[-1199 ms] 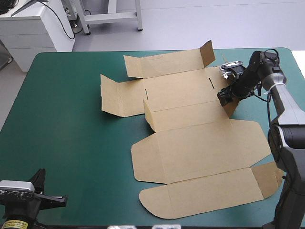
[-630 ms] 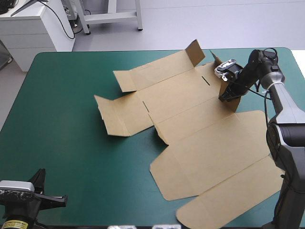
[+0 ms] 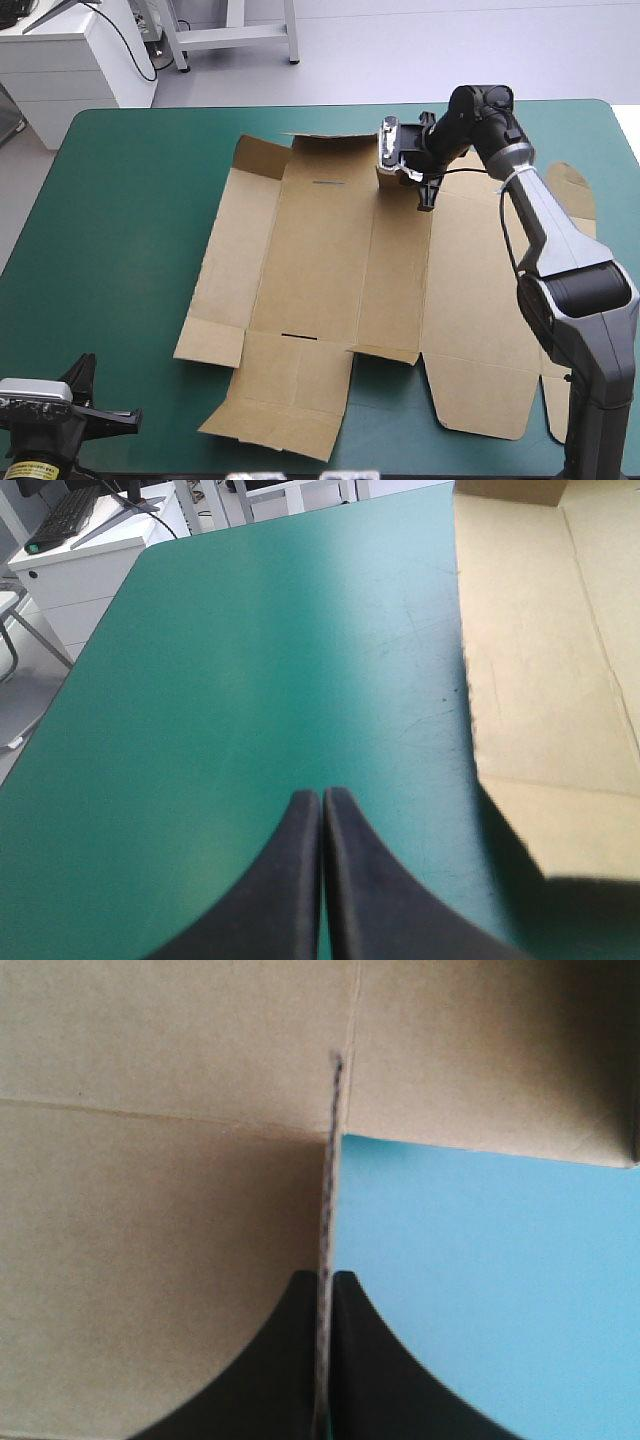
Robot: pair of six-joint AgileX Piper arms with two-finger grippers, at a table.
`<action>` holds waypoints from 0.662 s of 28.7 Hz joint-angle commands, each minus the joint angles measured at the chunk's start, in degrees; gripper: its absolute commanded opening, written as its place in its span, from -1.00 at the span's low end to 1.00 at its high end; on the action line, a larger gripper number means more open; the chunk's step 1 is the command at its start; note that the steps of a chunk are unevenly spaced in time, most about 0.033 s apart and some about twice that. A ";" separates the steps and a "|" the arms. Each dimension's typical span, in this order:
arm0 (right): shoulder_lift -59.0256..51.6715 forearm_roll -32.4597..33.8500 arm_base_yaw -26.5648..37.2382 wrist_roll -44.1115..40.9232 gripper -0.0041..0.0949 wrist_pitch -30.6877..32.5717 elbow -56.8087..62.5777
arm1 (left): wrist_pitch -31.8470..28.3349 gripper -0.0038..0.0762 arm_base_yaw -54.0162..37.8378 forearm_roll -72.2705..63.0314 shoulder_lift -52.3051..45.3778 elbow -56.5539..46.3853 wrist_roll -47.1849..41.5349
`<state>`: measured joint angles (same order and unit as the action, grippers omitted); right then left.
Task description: Fold the box
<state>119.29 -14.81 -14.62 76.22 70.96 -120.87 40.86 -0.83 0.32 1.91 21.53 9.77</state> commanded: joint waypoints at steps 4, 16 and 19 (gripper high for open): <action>-3.29 -7.29 -5.15 2.42 -0.96 -5.51 -1.96 | -4.11 -0.92 0.46 -0.32 1.06 1.60 0.13; 1.32 -5.82 -7.41 -8.08 -0.96 -5.66 -1.96 | -4.11 -0.92 0.46 -0.32 1.06 1.60 0.29; 1.68 -4.97 -7.41 -8.82 -0.96 -5.93 -1.96 | -4.11 -0.92 0.46 -0.32 1.06 1.60 0.29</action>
<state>124.58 -18.82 -22.16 69.03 66.77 -120.98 40.86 -0.83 0.32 1.91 21.53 10.04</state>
